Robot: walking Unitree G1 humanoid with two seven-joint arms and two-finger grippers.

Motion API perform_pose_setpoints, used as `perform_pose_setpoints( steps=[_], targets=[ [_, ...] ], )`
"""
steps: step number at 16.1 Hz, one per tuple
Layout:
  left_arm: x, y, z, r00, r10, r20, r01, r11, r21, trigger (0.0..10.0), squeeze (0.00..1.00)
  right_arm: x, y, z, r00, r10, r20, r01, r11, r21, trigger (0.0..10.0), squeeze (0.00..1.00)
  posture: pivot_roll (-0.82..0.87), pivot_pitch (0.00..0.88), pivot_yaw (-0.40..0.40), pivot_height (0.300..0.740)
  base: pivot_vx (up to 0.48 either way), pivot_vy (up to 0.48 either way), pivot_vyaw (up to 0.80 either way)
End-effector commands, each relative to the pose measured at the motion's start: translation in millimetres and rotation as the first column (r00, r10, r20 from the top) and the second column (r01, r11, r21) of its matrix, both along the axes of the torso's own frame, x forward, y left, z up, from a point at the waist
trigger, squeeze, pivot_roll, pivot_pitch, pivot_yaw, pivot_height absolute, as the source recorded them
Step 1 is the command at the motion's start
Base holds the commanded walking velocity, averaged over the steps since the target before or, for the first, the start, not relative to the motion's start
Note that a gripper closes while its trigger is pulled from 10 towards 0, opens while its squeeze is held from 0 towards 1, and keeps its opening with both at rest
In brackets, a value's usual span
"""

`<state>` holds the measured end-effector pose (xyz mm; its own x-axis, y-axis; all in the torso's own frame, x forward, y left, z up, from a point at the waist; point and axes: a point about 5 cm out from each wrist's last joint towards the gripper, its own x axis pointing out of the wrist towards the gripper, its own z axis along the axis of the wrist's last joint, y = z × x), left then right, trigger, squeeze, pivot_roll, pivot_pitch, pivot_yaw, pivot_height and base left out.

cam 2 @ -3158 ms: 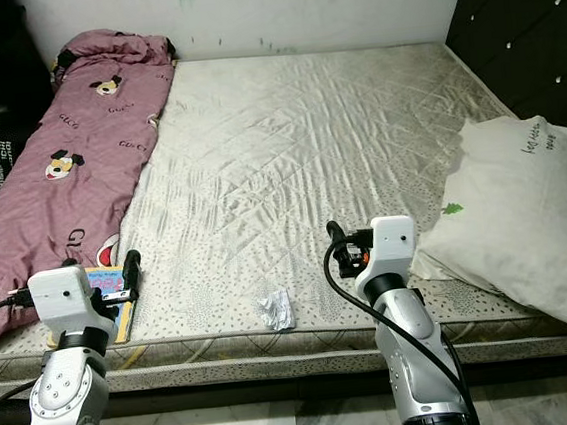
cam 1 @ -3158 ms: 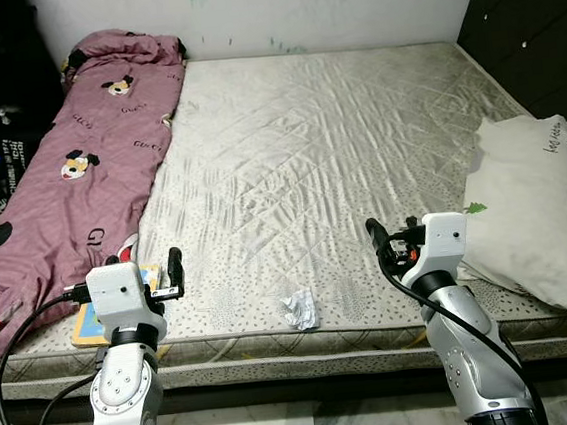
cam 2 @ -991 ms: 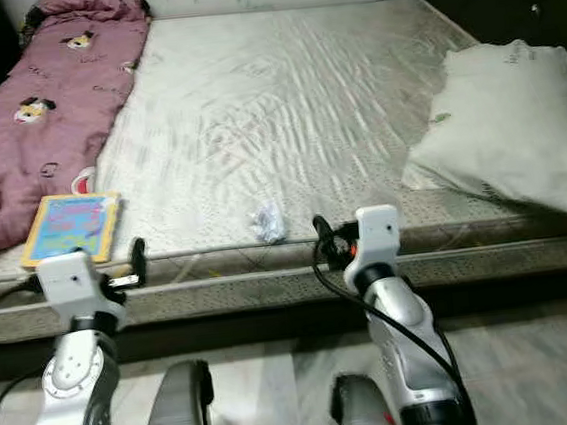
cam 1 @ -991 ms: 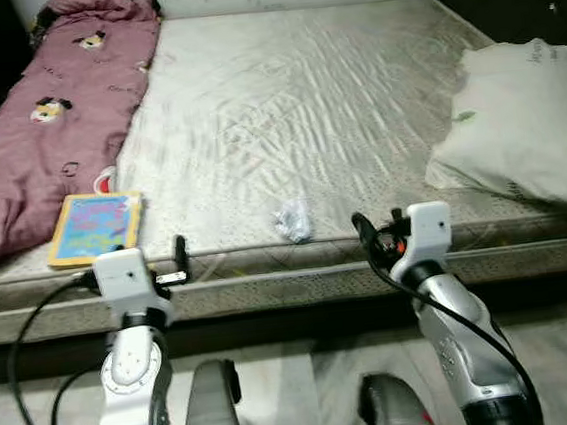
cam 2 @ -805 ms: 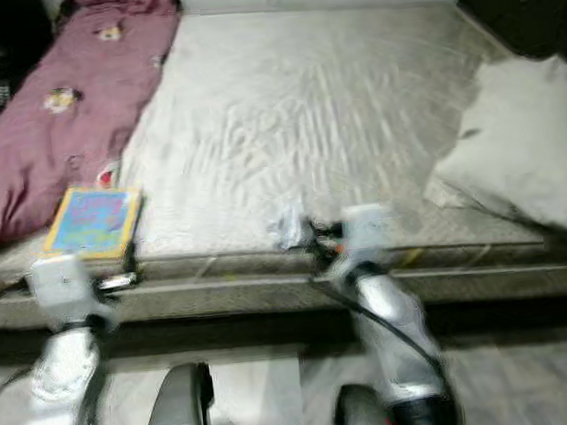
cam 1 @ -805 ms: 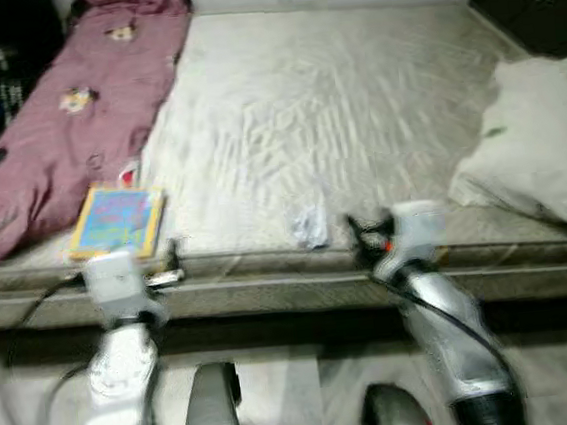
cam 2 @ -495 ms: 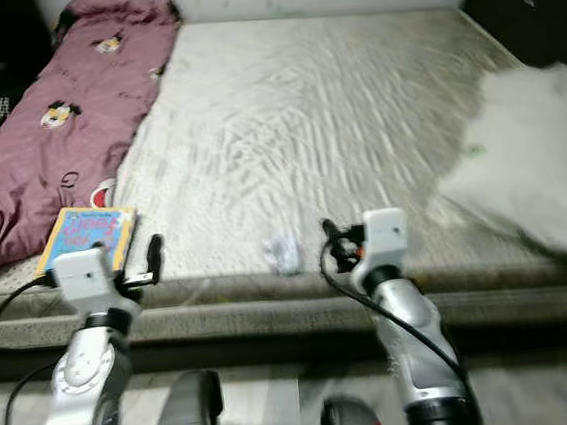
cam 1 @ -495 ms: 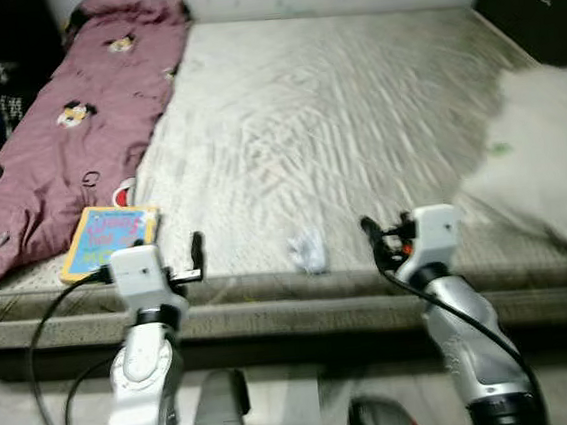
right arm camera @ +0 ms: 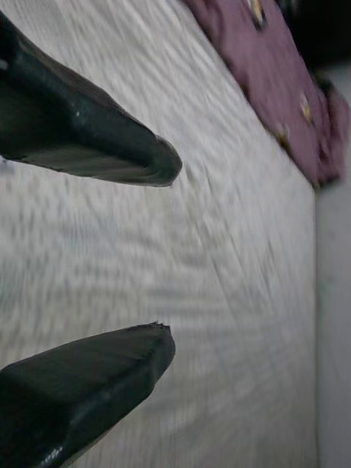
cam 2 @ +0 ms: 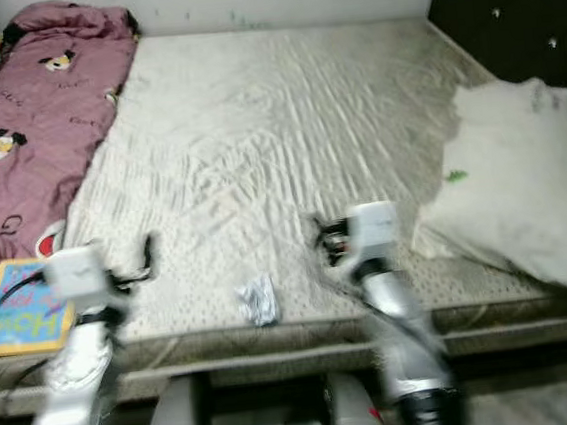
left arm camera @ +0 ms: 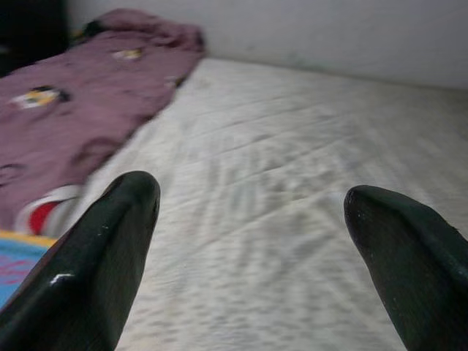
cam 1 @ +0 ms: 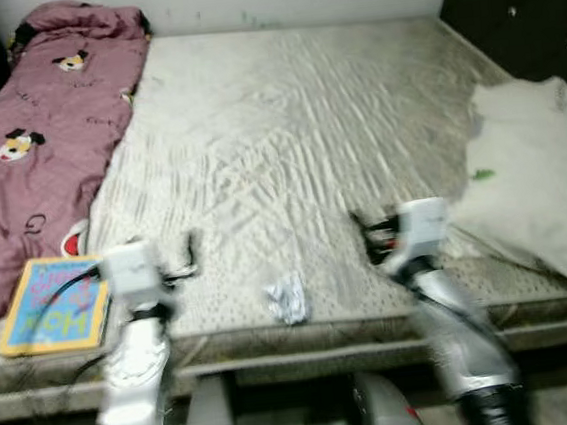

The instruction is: Clean up the room

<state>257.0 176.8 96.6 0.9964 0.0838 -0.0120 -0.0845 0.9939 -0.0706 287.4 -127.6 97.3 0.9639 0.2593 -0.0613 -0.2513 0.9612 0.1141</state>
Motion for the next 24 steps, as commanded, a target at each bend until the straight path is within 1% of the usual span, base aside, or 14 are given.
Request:
perform_pose_setpoints(
  steps=[1, 5, 7, 9, 11, 12, 13, 15, 17, 19, 22, 24],
  targets=[
    [0.4, -7.2, -3, 1.000, -0.012, -0.013, 0.012, 1.000, -0.012, 10.0, 0.00, -1.1, -11.9, -3, 0.999, -0.032, -0.008, 0.032, 0.999, -0.016, 10.0, 0.00, 0.05, 0.000, -0.039, 0.607, 0.000, 0.000, 0.00],
    [2.3, -10.0, -1, 1.000, -0.018, -0.003, 0.018, 1.000, -0.018, 10.0, 0.00, 0.1, -10.0, -3, 1.000, -0.016, -0.006, 0.016, 1.000, -0.014, 10.0, 0.00, 0.05, 0.000, -0.042, 0.562, 0.000, 0.000, 0.00],
    [3.0, -8.5, -1, 1.000, -0.006, -0.009, 0.006, 1.000, -0.018, 10.0, 0.00, 0.8, -8.3, -5, 1.000, -0.010, -0.016, 0.010, 1.000, -0.018, 10.0, 0.00, 0.06, 0.000, -0.040, 0.547, 0.000, 0.000, 0.00],
    [3.4, -5.9, -2, 1.000, 0.020, -0.018, -0.020, 1.000, -0.013, 10.0, 0.00, 1.8, -4.5, -9, 0.999, 0.022, -0.048, -0.022, 1.000, -0.012, 10.0, 0.00, 0.06, 0.000, -0.031, 0.547, 0.000, 0.000, 0.00],
    [4.0, -4.3, -2, 0.999, 0.026, -0.024, -0.026, 1.000, -0.012, 10.0, 0.00, 2.7, -1.1, -13, 0.996, 0.041, -0.077, -0.042, 0.999, -0.010, 10.0, 0.00, 0.06, 0.000, -0.025, 0.547, 0.000, 0.000, 0.00],
    [4.6, -3.3, -2, 0.999, 0.026, -0.025, -0.027, 1.000, -0.012, 10.0, 0.00, 4.1, -0.6, -15, 0.996, 0.050, -0.075, -0.053, 0.998, -0.040, 10.0, 0.00, 0.06, 0.000, -0.021, 0.547, 0.000, 0.000, 0.00],
    [4.7, -3.1, -2, 0.999, 0.027, -0.026, -0.027, 1.000, -0.012, 10.0, 0.00, 4.2, 0.5, -14, 0.996, 0.064, -0.067, -0.068, 0.997, -0.046, 10.0, 0.00, 0.06, 0.000, -0.021, 0.547, 0.000, 0.000, 0.00],
    [5.7, -2.7, -2, 0.999, 0.027, -0.024, -0.027, 1.000, -0.009, 10.0, 0.00, 4.6, 2.7, -12, 0.996, 0.065, -0.054, -0.068, 0.996, -0.054, 10.0, 0.00, 0.06, 0.000, -0.020, 0.547, 0.000, 0.000, 0.80],
    [6.3, -2.9, -1, 0.999, 0.030, -0.024, -0.030, 0.999, -0.013, 10.0, 0.00, 5.4, 3.1, -14, 0.995, 0.075, -0.069, -0.078, 0.996, -0.051, 10.0, 0.00, 0.06, 0.000, -0.021, 0.547, 0.000, 0.000, 0.78],
    [6.6, -2.4, -2, 0.999, 0.038, -0.031, -0.039, 0.999, -0.033, 10.0, 0.00, 7.1, 4.2, -17, 0.992, 0.087, -0.089, -0.093, 0.993, -0.069, 10.0, 0.00, 0.06, 0.000, -0.021, 0.547, 0.000, 0.000, 0.59],
    [8.7, -1.6, -1, 0.999, 0.040, -0.028, -0.041, 0.998, -0.037, 10.0, 0.00, 13.4, 5.9, -19, 0.991, 0.088, -0.105, -0.097, 0.992, -0.086, 10.0, 0.00, 0.07, 0.006, -0.021, 0.547, 0.000, 0.000, 0.00],
    [10.1, 0.6, 2, 0.999, 0.044, -0.020, -0.045, 0.999, -0.029, 10.0, 0.00, 18.4, 12.9, -14, 0.991, 0.108, -0.081, -0.115, 0.990, -0.079, 10.0, 0.00, 0.07, 0.005, -0.014, 0.547, 0.000, 0.000, 0.00]
  ],
)
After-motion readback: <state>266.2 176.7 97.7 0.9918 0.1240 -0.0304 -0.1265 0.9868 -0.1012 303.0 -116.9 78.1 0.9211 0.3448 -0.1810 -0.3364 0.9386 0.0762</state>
